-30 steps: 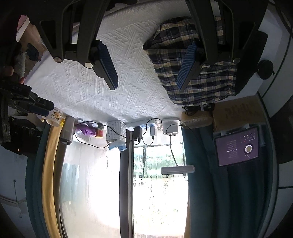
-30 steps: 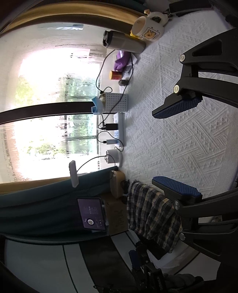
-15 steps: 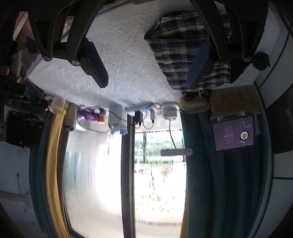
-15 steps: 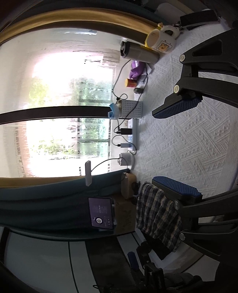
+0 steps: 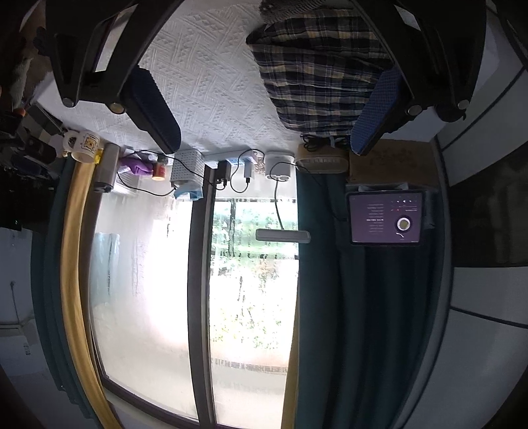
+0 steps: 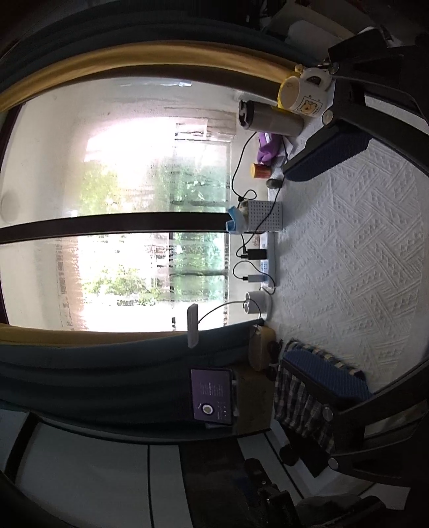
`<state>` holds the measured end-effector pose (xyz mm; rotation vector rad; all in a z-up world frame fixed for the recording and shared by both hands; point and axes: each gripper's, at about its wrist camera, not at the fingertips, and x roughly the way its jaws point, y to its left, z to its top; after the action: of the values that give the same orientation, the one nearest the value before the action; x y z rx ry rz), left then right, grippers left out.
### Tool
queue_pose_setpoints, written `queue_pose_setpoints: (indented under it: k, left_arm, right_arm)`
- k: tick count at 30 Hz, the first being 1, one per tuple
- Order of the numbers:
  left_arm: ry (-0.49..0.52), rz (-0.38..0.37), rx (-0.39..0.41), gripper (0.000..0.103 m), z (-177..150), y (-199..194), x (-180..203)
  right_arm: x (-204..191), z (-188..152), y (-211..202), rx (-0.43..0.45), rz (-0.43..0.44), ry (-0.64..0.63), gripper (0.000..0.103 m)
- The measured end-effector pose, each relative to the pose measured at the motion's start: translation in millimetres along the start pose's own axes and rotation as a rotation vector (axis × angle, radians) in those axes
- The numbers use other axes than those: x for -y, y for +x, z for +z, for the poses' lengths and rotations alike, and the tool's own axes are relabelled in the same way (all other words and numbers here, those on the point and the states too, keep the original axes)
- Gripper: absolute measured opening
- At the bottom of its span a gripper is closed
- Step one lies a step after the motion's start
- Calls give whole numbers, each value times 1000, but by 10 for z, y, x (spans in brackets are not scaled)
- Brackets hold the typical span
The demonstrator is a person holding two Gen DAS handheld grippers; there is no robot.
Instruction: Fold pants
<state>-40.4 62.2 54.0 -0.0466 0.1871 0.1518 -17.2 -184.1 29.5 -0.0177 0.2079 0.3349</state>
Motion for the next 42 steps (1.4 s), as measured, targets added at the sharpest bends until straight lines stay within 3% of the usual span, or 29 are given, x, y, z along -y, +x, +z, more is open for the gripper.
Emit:
queue_pose_setpoints:
  k: [42]
  left_arm:
    - [-5, 29, 25, 102, 26, -79, 80]
  right_arm:
    - [72, 4, -15, -12, -22, 34, 103]
